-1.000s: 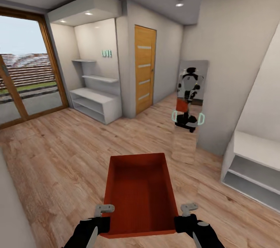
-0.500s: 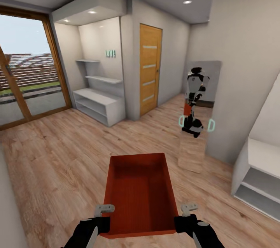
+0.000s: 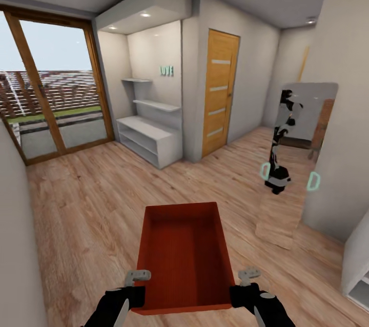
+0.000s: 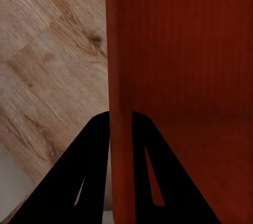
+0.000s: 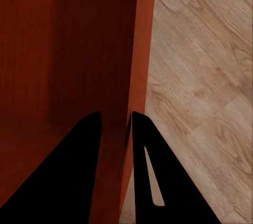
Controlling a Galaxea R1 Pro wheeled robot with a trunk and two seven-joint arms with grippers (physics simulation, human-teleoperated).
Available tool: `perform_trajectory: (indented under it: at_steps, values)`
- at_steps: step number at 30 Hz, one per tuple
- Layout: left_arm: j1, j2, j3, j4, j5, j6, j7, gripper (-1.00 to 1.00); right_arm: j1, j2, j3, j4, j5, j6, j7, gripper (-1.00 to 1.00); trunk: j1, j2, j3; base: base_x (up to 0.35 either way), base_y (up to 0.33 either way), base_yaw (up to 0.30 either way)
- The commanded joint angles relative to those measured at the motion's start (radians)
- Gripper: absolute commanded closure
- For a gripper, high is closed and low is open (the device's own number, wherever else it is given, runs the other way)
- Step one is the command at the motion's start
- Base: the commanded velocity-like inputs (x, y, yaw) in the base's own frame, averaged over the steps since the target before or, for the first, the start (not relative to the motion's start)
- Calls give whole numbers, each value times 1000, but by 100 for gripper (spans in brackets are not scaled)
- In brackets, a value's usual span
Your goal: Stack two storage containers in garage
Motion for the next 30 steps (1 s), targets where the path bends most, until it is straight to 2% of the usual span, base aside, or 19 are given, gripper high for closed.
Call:
perform_trajectory:
  at_steps: [1, 13, 30]
  values:
    - [0, -1, -4, -2, -25, 3, 8, 100, 0, 36, -1, 0, -13, 9, 15, 100, 1, -2, -2, 323, 0, 250]
    - [0, -1, -4, -2, -25, 3, 8, 100, 0, 36, -1, 0, -13, 9, 15, 100, 1, -2, -2, 323, 0, 230]
    - [0, -2, -4, -2, -25, 3, 8, 100, 0, 36, -1, 0, -14, 9, 15, 100, 1, -2, -2, 323, 0, 4]
